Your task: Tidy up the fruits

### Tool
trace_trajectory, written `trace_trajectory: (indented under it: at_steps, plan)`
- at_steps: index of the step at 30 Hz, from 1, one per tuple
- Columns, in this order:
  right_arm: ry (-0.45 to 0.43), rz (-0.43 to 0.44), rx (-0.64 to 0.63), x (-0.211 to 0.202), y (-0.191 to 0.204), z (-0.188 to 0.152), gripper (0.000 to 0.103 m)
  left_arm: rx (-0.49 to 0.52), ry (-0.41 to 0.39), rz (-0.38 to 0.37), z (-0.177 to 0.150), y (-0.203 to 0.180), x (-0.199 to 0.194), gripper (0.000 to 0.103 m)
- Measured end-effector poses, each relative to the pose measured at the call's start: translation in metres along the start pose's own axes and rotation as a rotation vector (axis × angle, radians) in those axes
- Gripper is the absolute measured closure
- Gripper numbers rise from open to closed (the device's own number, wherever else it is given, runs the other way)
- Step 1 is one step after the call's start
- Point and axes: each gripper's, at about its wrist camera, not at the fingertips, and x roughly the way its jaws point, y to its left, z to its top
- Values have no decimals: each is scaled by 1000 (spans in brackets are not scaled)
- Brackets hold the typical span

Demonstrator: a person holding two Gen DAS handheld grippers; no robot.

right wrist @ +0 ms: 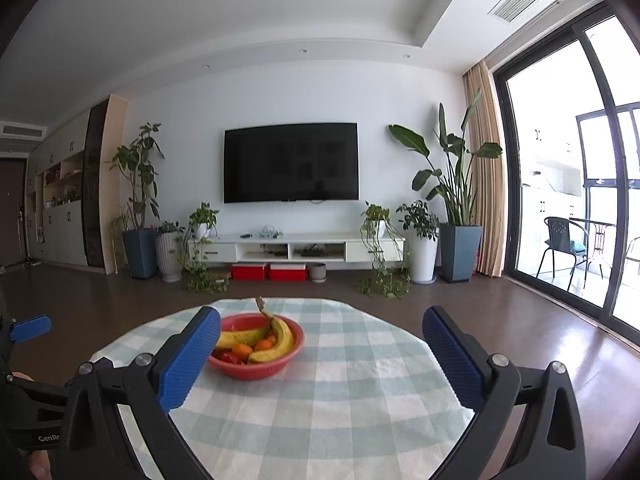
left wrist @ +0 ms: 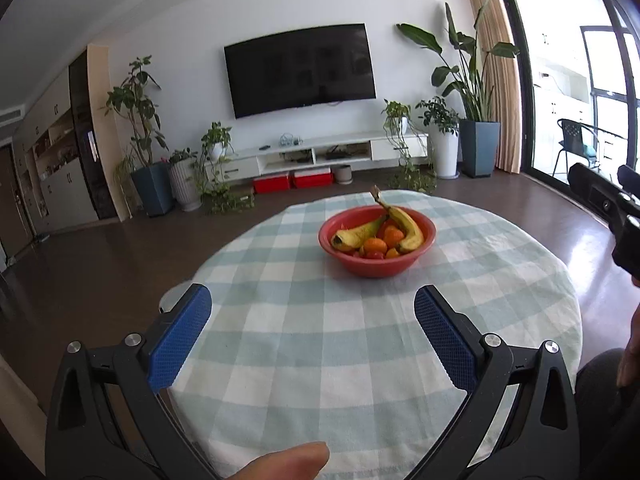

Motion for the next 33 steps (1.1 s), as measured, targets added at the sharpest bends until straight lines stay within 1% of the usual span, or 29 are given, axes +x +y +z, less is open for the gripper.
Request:
trace_trajectory:
  at_steps: [1, 3, 5, 7, 9, 14, 20, 33]
  plan:
    - [36, 7, 11, 2, -1, -8, 0, -5, 30, -11, -5, 0, 3, 0]
    - [96, 32, 44, 10, -3, -22, 0, -2, 74, -9, -16, -3, 13, 0]
    - [160, 34, 61, 17, -1, -36, 0, -11, 120, -30, -24, -3, 26, 0]
    - [200, 47, 68, 23, 2, -46, 0, -35, 163, -47, -31, -2, 37, 0]
    - [225, 61, 65, 26, 6, -54, 0, -38, 186, -51, -36, -5, 48, 0]
    - [268, 71, 52, 31, 13, -70, 0, -41, 230, -44, -45, -9, 68, 0]
    - [308, 55, 59, 39, 11, -80, 0, -55, 273, -32, -55, -4, 84, 0]
    - [325, 62, 41, 42, 14, -87, 0, -81, 293, -31, -64, 7, 97, 0]
